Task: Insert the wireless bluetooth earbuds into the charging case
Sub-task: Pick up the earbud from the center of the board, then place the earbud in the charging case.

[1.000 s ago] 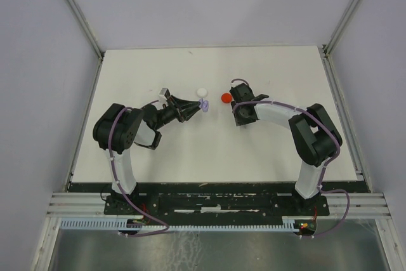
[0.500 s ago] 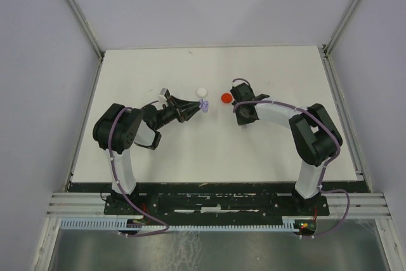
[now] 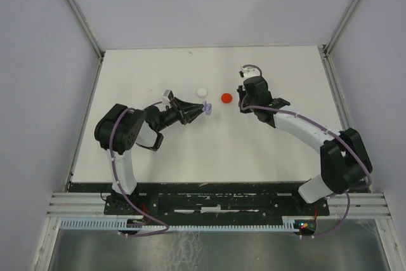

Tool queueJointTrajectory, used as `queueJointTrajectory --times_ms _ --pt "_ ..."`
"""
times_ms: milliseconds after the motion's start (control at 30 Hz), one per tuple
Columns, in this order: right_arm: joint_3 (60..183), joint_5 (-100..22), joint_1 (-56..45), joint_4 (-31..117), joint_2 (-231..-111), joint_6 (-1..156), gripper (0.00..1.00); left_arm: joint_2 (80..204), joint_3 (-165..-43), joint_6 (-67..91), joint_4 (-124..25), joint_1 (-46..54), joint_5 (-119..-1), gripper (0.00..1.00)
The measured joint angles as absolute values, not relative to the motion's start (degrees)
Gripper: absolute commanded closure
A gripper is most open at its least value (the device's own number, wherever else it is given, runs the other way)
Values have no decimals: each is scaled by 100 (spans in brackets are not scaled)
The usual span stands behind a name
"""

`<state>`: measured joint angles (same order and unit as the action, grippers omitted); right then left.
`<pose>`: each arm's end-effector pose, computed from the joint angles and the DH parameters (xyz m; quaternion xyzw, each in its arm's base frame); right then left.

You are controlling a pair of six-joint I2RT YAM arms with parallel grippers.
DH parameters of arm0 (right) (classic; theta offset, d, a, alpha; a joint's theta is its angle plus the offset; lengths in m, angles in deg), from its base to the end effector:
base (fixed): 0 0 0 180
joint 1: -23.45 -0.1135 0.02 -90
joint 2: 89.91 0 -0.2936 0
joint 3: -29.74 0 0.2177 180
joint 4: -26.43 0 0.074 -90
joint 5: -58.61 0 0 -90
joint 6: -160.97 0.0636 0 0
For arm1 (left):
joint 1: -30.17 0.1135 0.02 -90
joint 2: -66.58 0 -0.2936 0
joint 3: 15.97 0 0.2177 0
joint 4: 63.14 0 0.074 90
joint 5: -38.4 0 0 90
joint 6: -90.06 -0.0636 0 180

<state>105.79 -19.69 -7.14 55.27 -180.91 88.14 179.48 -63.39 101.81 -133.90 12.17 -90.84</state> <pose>0.2939 0.1588 0.2566 -0.0672 0.9134 0.0723 0.3949 0.3179 -0.1456 0.1972 -0.2389 0.6382 -0.7156 0.1536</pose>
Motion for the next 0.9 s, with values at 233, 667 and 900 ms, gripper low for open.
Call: queueJointTrajectory --times_ms 233,667,900 --pt "9598 -2513 -714 4174 -16615 8762 82 18160 -6579 10195 -13385 843 -9007 97" --pt "8855 -3597 -714 2777 -16226 8762 83 18556 -7331 10643 -13388 249 -8734 97" --pt "8807 -3770 -719 2482 -16150 8762 83 18696 -7451 10911 -13392 58 -8592 97"
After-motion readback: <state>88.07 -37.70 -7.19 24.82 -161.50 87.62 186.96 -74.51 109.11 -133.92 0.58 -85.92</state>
